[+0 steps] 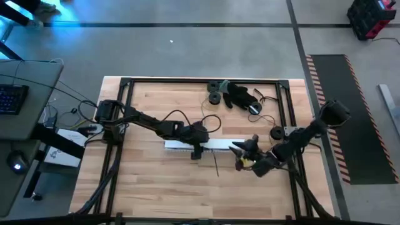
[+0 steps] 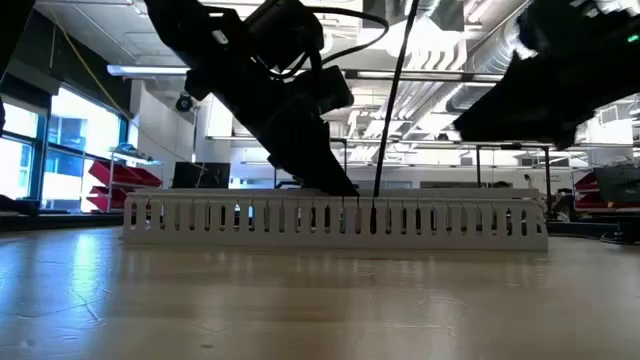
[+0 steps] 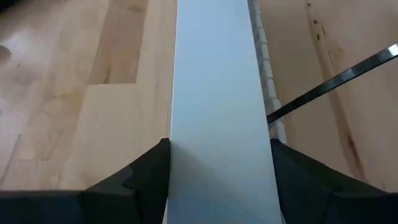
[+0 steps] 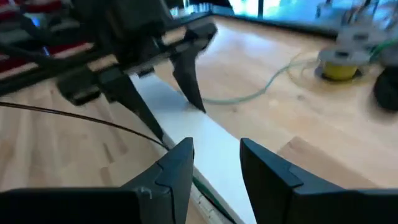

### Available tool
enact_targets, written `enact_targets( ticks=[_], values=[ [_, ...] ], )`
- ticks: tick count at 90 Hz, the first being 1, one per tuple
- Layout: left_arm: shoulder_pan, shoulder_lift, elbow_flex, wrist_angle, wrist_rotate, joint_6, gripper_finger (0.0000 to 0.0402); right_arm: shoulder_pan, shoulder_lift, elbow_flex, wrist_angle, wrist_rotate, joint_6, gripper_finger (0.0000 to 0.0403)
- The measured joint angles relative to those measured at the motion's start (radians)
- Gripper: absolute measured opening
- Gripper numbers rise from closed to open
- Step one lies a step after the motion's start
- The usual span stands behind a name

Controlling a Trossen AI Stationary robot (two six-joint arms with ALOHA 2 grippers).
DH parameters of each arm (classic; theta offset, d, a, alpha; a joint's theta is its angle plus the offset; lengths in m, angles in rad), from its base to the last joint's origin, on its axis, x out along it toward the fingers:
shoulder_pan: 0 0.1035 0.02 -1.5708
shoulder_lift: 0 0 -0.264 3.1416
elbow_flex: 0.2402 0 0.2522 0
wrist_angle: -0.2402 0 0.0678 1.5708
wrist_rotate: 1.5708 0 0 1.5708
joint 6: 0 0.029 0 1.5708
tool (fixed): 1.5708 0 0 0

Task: Ziptie cables
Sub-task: Close the white cable duct

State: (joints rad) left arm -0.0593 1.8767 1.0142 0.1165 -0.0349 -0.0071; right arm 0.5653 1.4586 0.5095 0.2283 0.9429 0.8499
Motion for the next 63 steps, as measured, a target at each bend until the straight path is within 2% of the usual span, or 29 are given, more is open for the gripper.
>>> enact_targets(
  ticks=[17,34,63],
  values=[
    [0.000,0.000,0.020,-0.034,0.000,0.000,0.0211,-0.069,0.000,0.000,-0.010,-0.056,-0.018,0.0116],
    [0.000,0.000,0.090,-0.145,0.000,-0.005,0.0211,-0.071,0.000,0.000,-0.010,-0.057,-0.020,0.0116],
    [0.000,-0.002,0.134,-0.203,0.060,-0.046,0.0211,-0.071,0.000,0.000,-0.013,-0.058,-0.021,0.0116]
  ],
)
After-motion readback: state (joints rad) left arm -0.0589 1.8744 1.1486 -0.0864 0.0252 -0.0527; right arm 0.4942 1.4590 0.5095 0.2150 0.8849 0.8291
